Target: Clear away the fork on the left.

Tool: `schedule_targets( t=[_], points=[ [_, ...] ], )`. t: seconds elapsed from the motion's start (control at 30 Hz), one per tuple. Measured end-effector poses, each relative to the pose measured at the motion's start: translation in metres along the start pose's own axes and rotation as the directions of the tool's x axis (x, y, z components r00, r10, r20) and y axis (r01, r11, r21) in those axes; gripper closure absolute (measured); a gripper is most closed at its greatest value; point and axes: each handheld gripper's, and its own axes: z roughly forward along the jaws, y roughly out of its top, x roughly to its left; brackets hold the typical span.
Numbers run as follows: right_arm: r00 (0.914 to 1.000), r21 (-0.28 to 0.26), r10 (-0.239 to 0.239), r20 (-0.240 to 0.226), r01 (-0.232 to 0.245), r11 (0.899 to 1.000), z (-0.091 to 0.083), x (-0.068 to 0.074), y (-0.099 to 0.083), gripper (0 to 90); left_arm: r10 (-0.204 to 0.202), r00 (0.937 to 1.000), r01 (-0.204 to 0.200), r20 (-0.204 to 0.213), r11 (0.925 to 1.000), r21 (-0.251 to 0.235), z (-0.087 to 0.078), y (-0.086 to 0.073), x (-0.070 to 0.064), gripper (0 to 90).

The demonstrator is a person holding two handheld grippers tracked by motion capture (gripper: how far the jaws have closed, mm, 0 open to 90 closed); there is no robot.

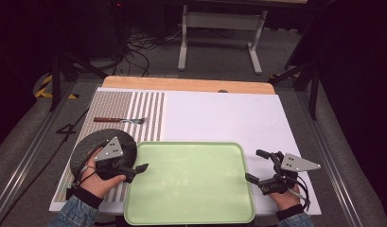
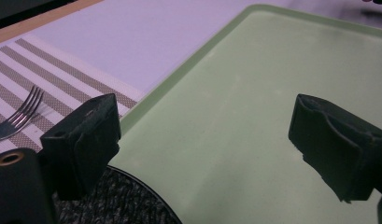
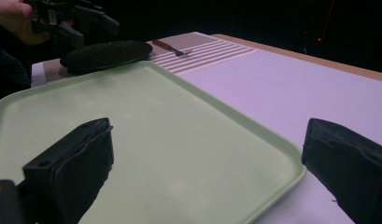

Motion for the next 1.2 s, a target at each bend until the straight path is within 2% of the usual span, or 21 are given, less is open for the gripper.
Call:
schedule_targets(
  t=[0.17,0.23,0.5,0.8,1.07,1.2],
  points=[
    [1.0,0.008,0.0,-0.004,0.0,1.0,0.001,0.0,0.0,2.7,0.015,0.9997,-0.014,-0.018,0.9994,0.032,-0.002,0.008,0.005,10.5],
    [1.0,0.011,-0.003,0.001,0.003,1.0,0.001,0.0,0.0,2.7,0.032,0.9987,-0.029,-0.041,0.9972,0.069,-0.003,0.013,0.006,10.3],
    [1.0,0.018,0.003,-0.006,-0.003,1.0,0.002,-0.001,-0.001,2.7,0.059,0.9969,-0.053,-0.053,0.992,0.115,-0.008,0.033,0.019,9.9],
    [1.0,0.026,0.007,-0.005,-0.007,1.0,0.002,-0.002,-0.001,3.2,0.069,0.9945,-0.058,-0.079,0.9904,0.125,-0.014,0.045,0.036,10.9],
    [1.0,0.034,0.007,-0.004,-0.007,0.999,0.002,-0.002,-0.001,3.5,0.068,0.9931,-0.054,-0.095,0.988,0.144,-0.018,0.051,0.057,11.9],
    [0.9999,0.037,0.008,-0.007,-0.008,0.999,0.002,-0.002,-0.001,3.6,0.061,0.9918,-0.047,-0.112,0.9908,0.127,-0.02,0.052,0.066,10.4]
  ],
)
